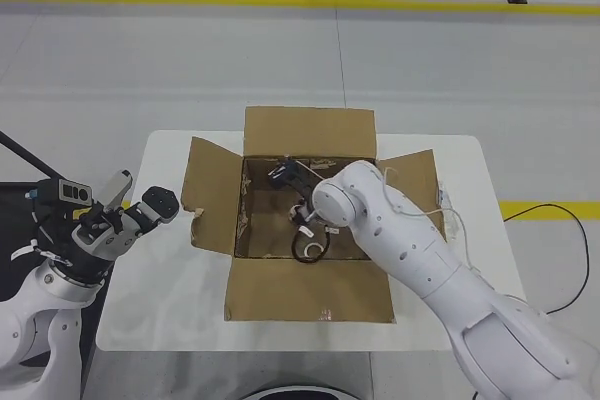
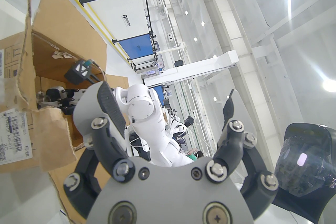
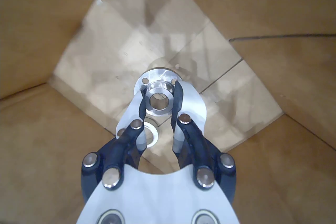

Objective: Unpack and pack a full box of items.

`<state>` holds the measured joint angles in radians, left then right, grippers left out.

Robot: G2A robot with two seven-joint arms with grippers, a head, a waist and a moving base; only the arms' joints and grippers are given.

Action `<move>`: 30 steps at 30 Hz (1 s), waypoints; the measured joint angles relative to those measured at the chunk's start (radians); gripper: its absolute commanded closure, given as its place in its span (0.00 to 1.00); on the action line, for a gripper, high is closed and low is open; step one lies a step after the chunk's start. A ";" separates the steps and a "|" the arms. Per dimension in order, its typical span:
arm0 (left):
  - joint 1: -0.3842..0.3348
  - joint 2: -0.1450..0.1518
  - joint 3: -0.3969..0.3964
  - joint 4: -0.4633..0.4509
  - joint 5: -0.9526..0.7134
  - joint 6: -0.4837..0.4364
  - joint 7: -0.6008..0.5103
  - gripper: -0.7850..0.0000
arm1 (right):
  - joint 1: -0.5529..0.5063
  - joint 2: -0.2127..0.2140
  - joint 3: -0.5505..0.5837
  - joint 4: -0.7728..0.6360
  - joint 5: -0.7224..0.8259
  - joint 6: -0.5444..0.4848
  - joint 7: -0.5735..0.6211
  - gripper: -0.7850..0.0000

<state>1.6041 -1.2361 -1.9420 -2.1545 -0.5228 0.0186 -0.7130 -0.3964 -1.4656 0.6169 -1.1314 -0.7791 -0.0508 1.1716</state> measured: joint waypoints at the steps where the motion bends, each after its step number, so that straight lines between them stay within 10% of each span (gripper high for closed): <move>1: 0.000 0.000 0.000 0.000 0.000 0.000 0.000 0.00 | -0.010 0.009 0.021 -0.034 -0.001 -0.001 0.002 1.00; 15: 0.000 0.000 0.000 0.000 0.000 0.000 0.000 0.00 | -0.421 0.164 0.576 -0.798 0.068 -0.152 -0.119 1.00; 30: 0.000 0.000 0.000 0.000 0.000 0.000 0.000 0.00 | -0.592 0.207 0.873 -0.991 0.330 -0.340 -0.280 1.00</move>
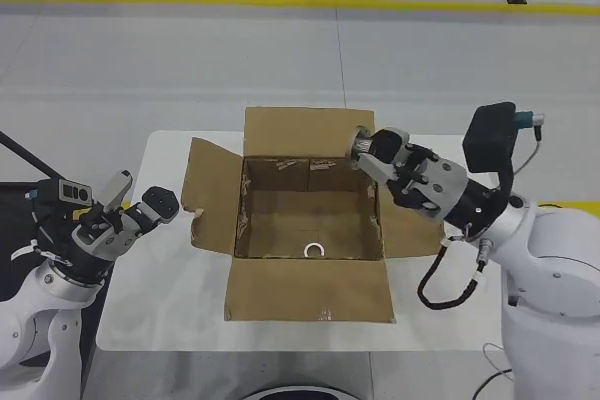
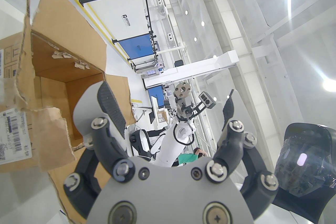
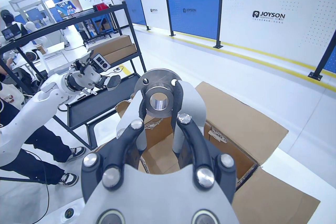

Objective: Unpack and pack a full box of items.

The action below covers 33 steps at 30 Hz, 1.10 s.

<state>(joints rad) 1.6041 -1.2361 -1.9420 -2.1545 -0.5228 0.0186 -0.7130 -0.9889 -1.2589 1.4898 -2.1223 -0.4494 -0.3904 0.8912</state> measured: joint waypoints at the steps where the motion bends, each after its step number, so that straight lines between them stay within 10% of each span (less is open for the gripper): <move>1: 0.000 0.000 0.000 0.000 0.000 0.000 0.000 0.00 | 0.000 0.002 0.002 0.002 0.007 -0.005 0.001 1.00; 20: 0.000 0.000 0.000 0.000 0.000 0.000 0.000 0.00 | -0.239 0.060 0.335 -0.227 -0.536 0.315 0.376 1.00; 33: 0.000 0.000 0.000 0.000 0.000 0.000 0.000 0.00 | -0.337 0.075 0.372 0.090 -0.555 0.339 0.405 1.00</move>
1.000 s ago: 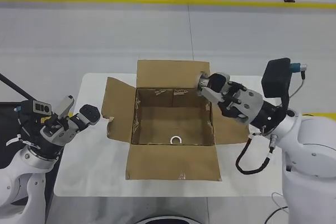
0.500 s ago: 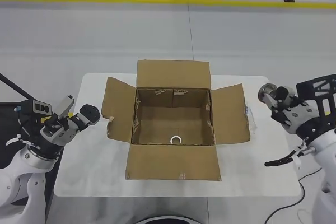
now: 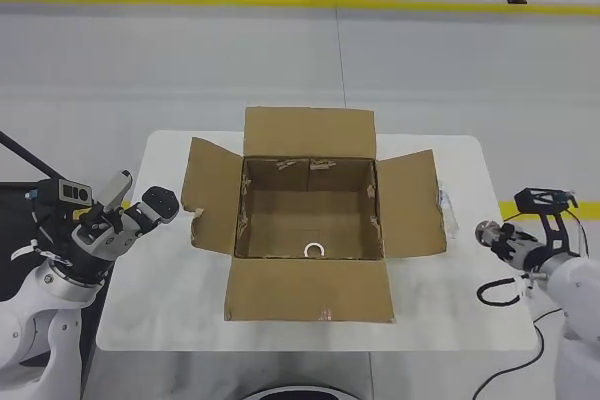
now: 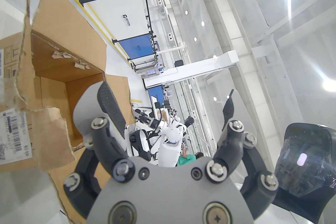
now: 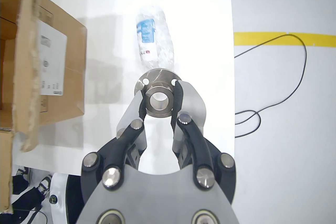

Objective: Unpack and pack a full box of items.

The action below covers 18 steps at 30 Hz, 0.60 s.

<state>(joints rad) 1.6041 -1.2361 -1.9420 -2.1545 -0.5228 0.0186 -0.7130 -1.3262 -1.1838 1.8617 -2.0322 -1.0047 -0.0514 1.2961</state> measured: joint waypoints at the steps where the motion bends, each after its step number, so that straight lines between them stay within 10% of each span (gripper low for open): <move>1: 0.000 0.000 0.000 0.000 0.000 0.000 0.000 0.00 | 0.006 0.001 -0.002 0.027 0.002 -0.004 -0.006 1.00; 18: 0.000 0.000 0.000 0.000 0.000 0.000 0.000 0.00 | 0.148 0.026 -0.067 0.456 -0.016 -0.043 -0.120 1.00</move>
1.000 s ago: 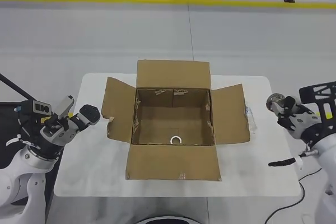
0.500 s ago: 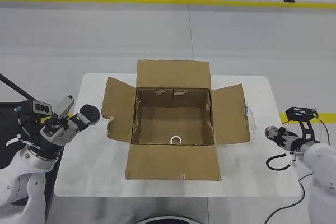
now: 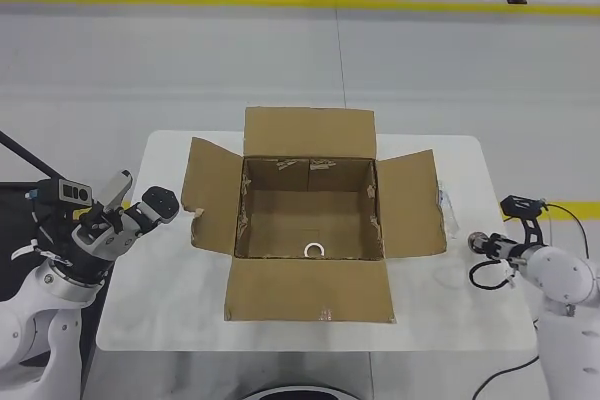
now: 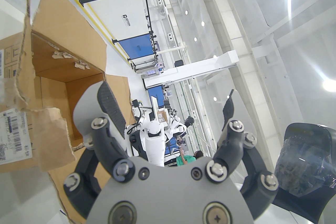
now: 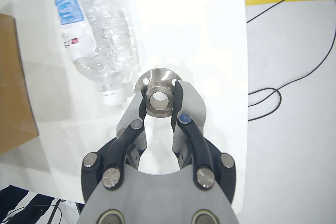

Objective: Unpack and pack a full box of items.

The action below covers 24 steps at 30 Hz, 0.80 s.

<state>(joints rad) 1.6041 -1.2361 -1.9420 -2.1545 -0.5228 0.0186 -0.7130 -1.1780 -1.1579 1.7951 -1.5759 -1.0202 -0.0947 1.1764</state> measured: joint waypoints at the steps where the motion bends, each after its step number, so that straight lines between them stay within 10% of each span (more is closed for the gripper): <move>1: 0.000 0.000 0.000 0.000 0.000 0.000 0.000 0.00 | 0.006 0.001 -0.004 0.011 -0.001 0.001 0.001 1.00; 9: 0.000 0.000 0.000 0.000 0.000 0.000 0.000 0.00 | 0.041 0.010 -0.030 0.094 0.003 0.000 0.007 0.92; 20: 0.000 0.000 0.000 0.000 0.000 0.000 0.000 0.00 | 0.036 0.022 -0.037 0.083 0.025 0.003 0.006 0.06; 24: 0.000 0.000 0.000 0.000 0.000 0.000 0.000 0.00 | 0.030 0.027 -0.036 0.025 0.024 0.011 0.001 0.00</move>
<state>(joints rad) 1.6041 -1.2361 -1.9420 -2.1545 -0.5228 0.0186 -0.7130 -1.1480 -1.1309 1.7588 -1.5513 -0.9958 -0.0841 1.1778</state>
